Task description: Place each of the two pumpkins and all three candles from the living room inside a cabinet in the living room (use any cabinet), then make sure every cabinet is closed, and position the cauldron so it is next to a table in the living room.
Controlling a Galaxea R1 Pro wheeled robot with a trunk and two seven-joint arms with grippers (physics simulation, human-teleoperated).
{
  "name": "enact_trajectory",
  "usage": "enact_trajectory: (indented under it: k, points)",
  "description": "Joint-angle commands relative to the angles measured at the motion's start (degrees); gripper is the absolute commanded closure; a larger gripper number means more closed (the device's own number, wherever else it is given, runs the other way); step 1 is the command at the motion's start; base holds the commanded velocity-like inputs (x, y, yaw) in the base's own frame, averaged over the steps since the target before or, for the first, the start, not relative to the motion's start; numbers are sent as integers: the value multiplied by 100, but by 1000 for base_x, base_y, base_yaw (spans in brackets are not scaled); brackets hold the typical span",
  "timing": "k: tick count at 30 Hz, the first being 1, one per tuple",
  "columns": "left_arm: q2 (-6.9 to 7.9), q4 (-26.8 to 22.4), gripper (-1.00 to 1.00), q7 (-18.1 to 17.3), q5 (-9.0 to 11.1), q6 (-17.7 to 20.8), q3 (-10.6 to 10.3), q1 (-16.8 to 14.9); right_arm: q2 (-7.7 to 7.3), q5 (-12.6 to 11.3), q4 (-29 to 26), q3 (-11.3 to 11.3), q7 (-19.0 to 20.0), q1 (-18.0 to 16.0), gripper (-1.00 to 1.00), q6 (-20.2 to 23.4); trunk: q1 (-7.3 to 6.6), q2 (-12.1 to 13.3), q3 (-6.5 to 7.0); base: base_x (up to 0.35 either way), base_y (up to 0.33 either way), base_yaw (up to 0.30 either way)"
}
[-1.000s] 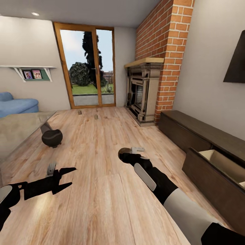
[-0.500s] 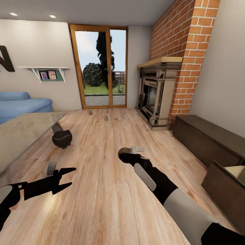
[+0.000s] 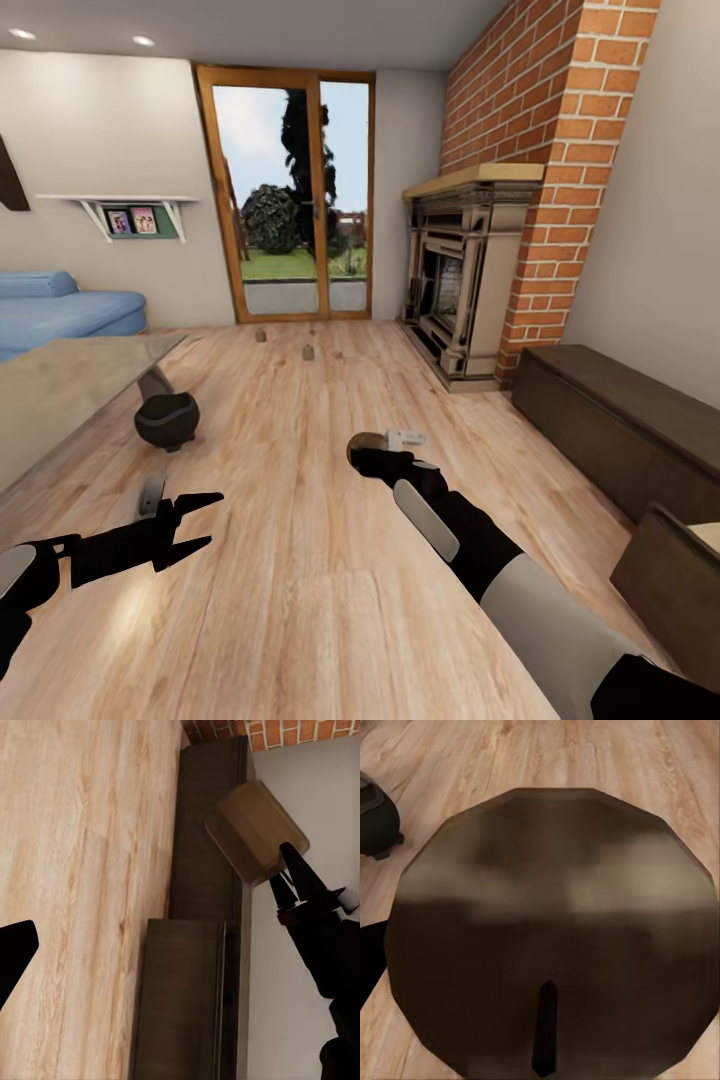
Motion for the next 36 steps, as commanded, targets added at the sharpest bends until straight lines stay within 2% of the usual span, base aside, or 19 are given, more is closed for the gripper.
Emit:
enact_trajectory:
  k: [1, 36]
  points:
    - [0, -4, -100, 60, 60, 16, 4, -2, -2, -41, -9, 16, -50, -7, 100, 5, 2, -3, -6, 323, -82, 0]
    - [0, 5, -100, 60, 60, 16, 7, -3, -2, -37, -9, 22, -43, -7, 100, -4, 2, -3, -6, 323, -9, 0]
